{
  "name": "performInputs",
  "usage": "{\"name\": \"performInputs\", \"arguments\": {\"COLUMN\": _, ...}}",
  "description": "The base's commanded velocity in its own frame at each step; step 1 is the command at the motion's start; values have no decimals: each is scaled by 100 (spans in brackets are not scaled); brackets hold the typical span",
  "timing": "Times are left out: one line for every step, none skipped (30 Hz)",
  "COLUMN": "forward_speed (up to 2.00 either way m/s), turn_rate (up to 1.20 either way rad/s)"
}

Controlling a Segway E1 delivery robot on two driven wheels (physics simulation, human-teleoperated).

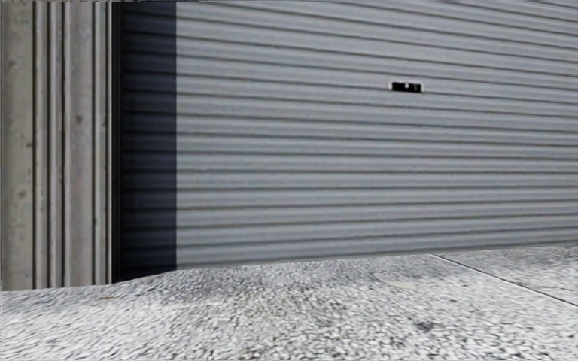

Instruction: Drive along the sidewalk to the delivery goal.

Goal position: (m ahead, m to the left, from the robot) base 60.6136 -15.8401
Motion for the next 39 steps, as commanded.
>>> {"name": "performInputs", "arguments": {"forward_speed": 154, "turn_rate": -92}}
{"name": "performInputs", "arguments": {"forward_speed": 154, "turn_rate": -92}}
{"name": "performInputs", "arguments": {"forward_speed": 154, "turn_rate": -92}}
{"name": "performInputs", "arguments": {"forward_speed": 154, "turn_rate": -92}}
{"name": "performInputs", "arguments": {"forward_speed": 154, "turn_rate": -92}}
{"name": "performInputs", "arguments": {"forward_speed": 154, "turn_rate": -92}}
{"name": "performInputs", "arguments": {"forward_speed": 154, "turn_rate": -92}}
{"name": "performInputs", "arguments": {"forward_speed": 155, "turn_rate": -92}}
{"name": "performInputs", "arguments": {"forward_speed": 155, "turn_rate": -92}}
{"name": "performInputs", "arguments": {"forward_speed": 155, "turn_rate": -92}}
{"name": "performInputs", "arguments": {"forward_speed": 155, "turn_rate": -92}}
{"name": "performInputs", "arguments": {"forward_speed": 155, "turn_rate": -92}}
{"name": "performInputs", "arguments": {"forward_speed": 155, "turn_rate": -92}}
{"name": "performInputs", "arguments": {"forward_speed": 155, "turn_rate": -92}}
{"name": "performInputs", "arguments": {"forward_speed": 155, "turn_rate": -92}}
{"name": "performInputs", "arguments": {"forward_speed": 155, "turn_rate": -92}}
{"name": "performInputs", "arguments": {"forward_speed": 155, "turn_rate": -92}}
{"name": "performInputs", "arguments": {"forward_speed": 155, "turn_rate": -92}}
{"name": "performInputs", "arguments": {"forward_speed": 155, "turn_rate": -92}}
{"name": "performInputs", "arguments": {"forward_speed": 155, "turn_rate": -92}}
{"name": "performInputs", "arguments": {"forward_speed": 155, "turn_rate": -92}}
{"name": "performInputs", "arguments": {"forward_speed": 155, "turn_rate": -92}}
{"name": "performInputs", "arguments": {"forward_speed": 155, "turn_rate": -92}}
{"name": "performInputs", "arguments": {"forward_speed": 155, "turn_rate": -92}}
{"name": "performInputs", "arguments": {"forward_speed": 155, "turn_rate": -92}}
{"name": "performInputs", "arguments": {"forward_speed": 155, "turn_rate": -92}}
{"name": "performInputs", "arguments": {"forward_speed": 155, "turn_rate": -92}}
{"name": "performInputs", "arguments": {"forward_speed": 155, "turn_rate": -92}}
{"name": "performInputs", "arguments": {"forward_speed": 155, "turn_rate": -92}}
{"name": "performInputs", "arguments": {"forward_speed": 155, "turn_rate": -92}}
{"name": "performInputs", "arguments": {"forward_speed": 155, "turn_rate": -92}}
{"name": "performInputs", "arguments": {"forward_speed": 155, "turn_rate": -92}}
{"name": "performInputs", "arguments": {"forward_speed": 155, "turn_rate": -92}}
{"name": "performInputs", "arguments": {"forward_speed": 155, "turn_rate": -92}}
{"name": "performInputs", "arguments": {"forward_speed": 155, "turn_rate": -92}}
{"name": "performInputs", "arguments": {"forward_speed": 155, "turn_rate": -92}}
{"name": "performInputs", "arguments": {"forward_speed": 156, "turn_rate": -92}}
{"name": "performInputs", "arguments": {"forward_speed": 156, "turn_rate": -92}}
{"name": "performInputs", "arguments": {"forward_speed": 156, "turn_rate": -92}}
